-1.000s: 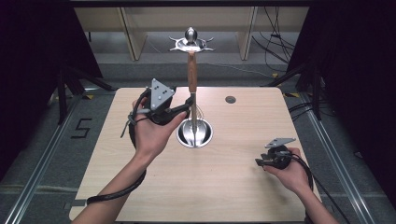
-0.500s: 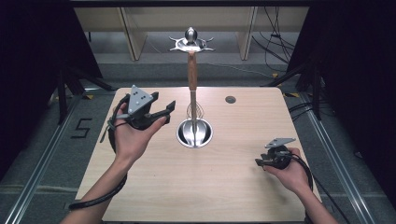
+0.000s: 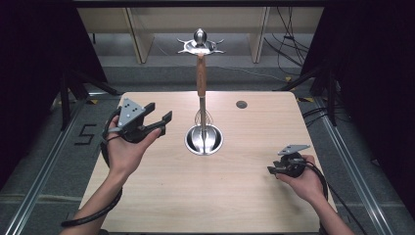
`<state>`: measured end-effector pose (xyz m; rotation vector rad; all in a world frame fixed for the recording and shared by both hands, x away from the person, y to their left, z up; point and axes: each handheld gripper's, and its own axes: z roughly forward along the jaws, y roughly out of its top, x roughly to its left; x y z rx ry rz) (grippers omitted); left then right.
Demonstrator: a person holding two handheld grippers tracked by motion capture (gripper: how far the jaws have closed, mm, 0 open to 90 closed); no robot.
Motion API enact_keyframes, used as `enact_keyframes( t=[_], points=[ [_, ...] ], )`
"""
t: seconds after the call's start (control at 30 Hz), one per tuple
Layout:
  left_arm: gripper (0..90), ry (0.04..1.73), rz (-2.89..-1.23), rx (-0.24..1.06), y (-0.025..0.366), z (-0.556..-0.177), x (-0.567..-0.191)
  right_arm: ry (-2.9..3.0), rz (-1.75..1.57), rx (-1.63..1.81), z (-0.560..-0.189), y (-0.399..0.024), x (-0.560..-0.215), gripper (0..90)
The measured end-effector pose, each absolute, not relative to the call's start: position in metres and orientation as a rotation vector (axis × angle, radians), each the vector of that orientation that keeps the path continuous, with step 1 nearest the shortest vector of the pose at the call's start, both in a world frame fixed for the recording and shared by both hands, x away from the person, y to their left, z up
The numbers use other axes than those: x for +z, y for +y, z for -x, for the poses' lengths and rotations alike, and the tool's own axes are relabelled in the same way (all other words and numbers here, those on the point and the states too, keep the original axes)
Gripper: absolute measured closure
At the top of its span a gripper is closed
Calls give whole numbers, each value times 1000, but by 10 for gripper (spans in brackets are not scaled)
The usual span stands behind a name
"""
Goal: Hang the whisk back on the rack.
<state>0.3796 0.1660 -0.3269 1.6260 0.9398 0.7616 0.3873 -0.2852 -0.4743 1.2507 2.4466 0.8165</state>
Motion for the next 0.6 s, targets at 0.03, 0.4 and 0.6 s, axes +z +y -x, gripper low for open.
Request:
enact_keyframes(
  t=[0.03, 0.4, 0.6],
  points=[
    [377, 942, -1630, 767, 168, -379, -330, 2447, -1259, 818, -387, -285, -474, 637],
    [372, 1022, -1654, 752, 202, -369, -372, 2445, -1256, 819, -387, -285, -474, 630],
    [367, 1079, -1694, 713, 220, -362, -408, 2444, -1295, 821, -386, -284, -473, 625]
  ],
)
